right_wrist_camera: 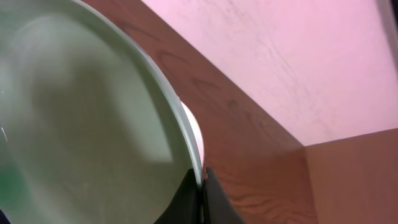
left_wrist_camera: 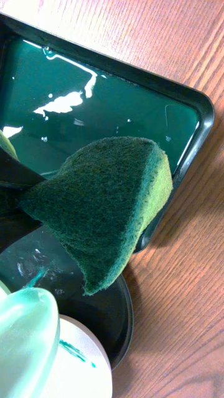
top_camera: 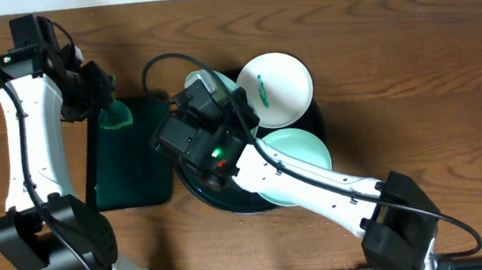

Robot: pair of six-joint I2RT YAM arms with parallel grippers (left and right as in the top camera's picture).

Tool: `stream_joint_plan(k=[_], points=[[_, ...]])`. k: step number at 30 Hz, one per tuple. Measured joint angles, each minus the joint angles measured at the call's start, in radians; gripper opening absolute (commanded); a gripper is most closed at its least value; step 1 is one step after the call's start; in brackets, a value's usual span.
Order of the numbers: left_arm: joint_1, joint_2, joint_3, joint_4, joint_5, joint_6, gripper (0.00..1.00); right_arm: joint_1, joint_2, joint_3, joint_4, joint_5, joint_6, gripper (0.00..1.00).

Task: Clean dirty plates on tray and stack at the side
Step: 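Lift the cleaned green plate with right gripper and carry right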

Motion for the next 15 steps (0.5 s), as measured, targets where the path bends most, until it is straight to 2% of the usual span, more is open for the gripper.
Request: stream_joint_plan(k=[7,15], points=[[0.0,0.0,0.0,0.0,0.0,0.0,0.07,0.002,0.0,0.0,-0.031,-0.055,-0.008,0.01],[0.0,0.0,0.0,-0.001,0.0,0.0,0.07,-0.027,-0.002,0.034,-0.067,-0.273,-0.003,0.01]])
